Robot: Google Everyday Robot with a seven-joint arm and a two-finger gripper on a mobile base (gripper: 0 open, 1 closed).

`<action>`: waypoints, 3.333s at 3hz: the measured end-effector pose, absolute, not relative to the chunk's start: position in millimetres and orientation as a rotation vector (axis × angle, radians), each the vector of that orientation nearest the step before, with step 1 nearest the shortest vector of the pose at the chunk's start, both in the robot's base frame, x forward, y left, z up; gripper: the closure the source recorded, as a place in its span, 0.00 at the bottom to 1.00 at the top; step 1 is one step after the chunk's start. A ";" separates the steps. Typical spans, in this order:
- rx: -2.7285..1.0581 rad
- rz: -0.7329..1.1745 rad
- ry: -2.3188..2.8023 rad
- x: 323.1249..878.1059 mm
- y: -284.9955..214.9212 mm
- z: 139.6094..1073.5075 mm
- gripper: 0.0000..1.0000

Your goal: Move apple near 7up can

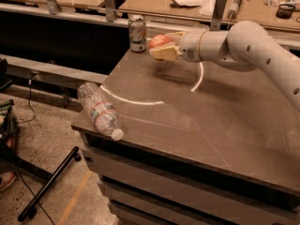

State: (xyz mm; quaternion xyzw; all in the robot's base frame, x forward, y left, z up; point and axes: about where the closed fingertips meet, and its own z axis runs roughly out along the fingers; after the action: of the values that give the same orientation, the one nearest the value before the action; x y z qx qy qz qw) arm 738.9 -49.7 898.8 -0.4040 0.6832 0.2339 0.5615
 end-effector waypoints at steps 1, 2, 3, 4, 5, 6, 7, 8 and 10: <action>-0.946 0.552 1.609 740.2 -48.9 898.6 1.00; -0.909 0.555 1.608 749.4 -44.1 898.4 1.00; -0.857 0.549 1.593 766.8 -34.2 900.7 0.98; -0.842 0.532 1.581 782.8 -24.4 901.6 0.67; -0.835 0.496 1.602 789.3 -23.8 892.8 0.36; -0.830 0.484 1.614 790.9 -24.5 888.0 0.13; -0.825 0.482 1.625 791.8 -24.4 883.6 0.00; -0.824 0.492 1.636 792.2 -23.7 878.1 0.00; -0.812 0.485 1.645 792.7 -32.0 875.9 0.00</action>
Offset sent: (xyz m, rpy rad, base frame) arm 0.0134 0.0000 -0.0005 0.0368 0.0027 -0.0434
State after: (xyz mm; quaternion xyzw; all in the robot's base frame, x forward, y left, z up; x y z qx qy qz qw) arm 792.7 -32.0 875.9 -0.3478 0.7046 0.2077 0.5826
